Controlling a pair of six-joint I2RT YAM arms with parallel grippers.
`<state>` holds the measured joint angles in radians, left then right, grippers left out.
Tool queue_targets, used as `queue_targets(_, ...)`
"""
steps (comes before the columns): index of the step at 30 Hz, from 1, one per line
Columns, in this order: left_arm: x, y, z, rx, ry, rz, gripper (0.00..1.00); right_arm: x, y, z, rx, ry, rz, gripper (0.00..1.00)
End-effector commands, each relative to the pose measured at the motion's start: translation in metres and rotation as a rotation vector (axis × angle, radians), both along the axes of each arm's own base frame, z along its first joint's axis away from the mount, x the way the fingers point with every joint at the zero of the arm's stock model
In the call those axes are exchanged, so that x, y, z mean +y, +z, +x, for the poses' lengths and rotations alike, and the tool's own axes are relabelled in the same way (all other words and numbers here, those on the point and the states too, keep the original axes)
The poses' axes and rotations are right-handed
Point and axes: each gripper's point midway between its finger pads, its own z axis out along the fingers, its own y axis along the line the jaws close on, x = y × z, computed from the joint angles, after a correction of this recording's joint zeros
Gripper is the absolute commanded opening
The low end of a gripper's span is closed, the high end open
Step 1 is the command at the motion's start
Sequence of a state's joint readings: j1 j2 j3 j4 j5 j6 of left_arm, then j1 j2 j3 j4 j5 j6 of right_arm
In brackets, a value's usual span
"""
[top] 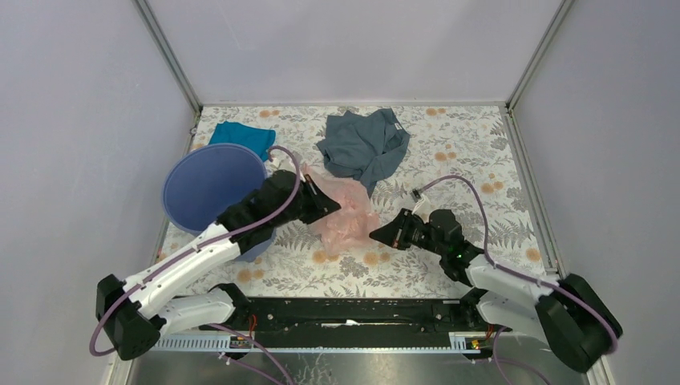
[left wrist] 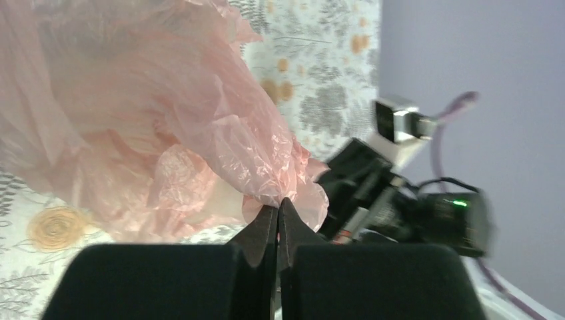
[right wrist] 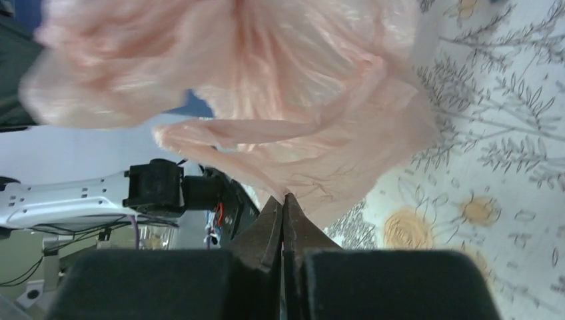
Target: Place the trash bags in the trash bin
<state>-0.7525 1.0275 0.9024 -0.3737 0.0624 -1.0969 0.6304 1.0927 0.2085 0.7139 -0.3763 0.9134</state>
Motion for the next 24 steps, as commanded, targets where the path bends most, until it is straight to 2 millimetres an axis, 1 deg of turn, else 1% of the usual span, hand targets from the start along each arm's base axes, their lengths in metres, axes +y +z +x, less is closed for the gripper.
queue_targets(1, 0.009, -0.040, 0.018, -0.085, 0.120, 0.225, 0.00, -0.004, 0.019, -0.023, 0.047, 0.091, -0.083, 0.00)
queue_targets(3, 0.003, -0.058, 0.019, -0.069, 0.113, 0.295, 0.00, -0.010, 0.029, -0.025, 0.016, 0.093, -0.119, 0.00)
queue_targets(5, -0.006, -0.075, 0.019, -0.052, 0.095, 0.329, 0.00, -0.016, 0.037, -0.022, 0.000, 0.064, -0.153, 0.00)
queue_targets(7, -0.006, -0.097, 0.023, -0.037, 0.112, 0.390, 0.00, -0.021, 0.050, -0.019, -0.026, 0.036, -0.169, 0.00)
queue_targets(9, -0.004, -0.113, 0.026, -0.023, 0.125, 0.431, 0.00, -0.032, 0.058, -0.017, -0.045, -0.012, -0.208, 0.00)
queue_targets(11, -0.006, -0.128, 0.026, -0.015, 0.113, 0.451, 0.00, -0.043, 0.075, -0.012, -0.101, -0.069, -0.234, 0.00)
queue_targets(13, -0.012, -0.136, 0.026, -0.011, 0.057, 0.463, 0.00, -0.049, 0.095, -0.012, -0.158, -0.082, -0.233, 0.00)
queue_targets(15, -0.024, -0.125, 0.026, -0.037, -0.010, 0.455, 0.01, -0.053, 0.102, -0.014, -0.187, -0.079, -0.254, 0.00)
queue_targets(16, -0.028, -0.117, 0.026, -0.055, -0.029, 0.440, 0.09, -0.057, 0.098, -0.014, -0.185, -0.084, -0.281, 0.00)
queue_targets(17, -0.030, -0.108, 0.025, -0.075, -0.043, 0.423, 0.20, -0.060, 0.094, -0.014, -0.178, -0.088, -0.306, 0.00)
queue_targets(20, -0.029, -0.069, 0.021, -0.159, -0.075, 0.367, 0.61, -0.065, 0.075, -0.019, -0.143, -0.080, -0.345, 0.00)
queue_targets(21, -0.028, -0.056, 0.019, -0.184, -0.086, 0.353, 0.71, -0.065, 0.068, -0.021, -0.129, -0.075, -0.349, 0.00)
queue_targets(22, -0.024, -0.046, 0.016, -0.201, -0.094, 0.352, 0.79, -0.065, 0.065, -0.023, -0.119, -0.071, -0.347, 0.00)
queue_targets(24, -0.015, -0.029, 0.015, -0.219, -0.088, 0.364, 0.91, -0.066, 0.059, -0.025, -0.105, -0.066, -0.349, 0.00)
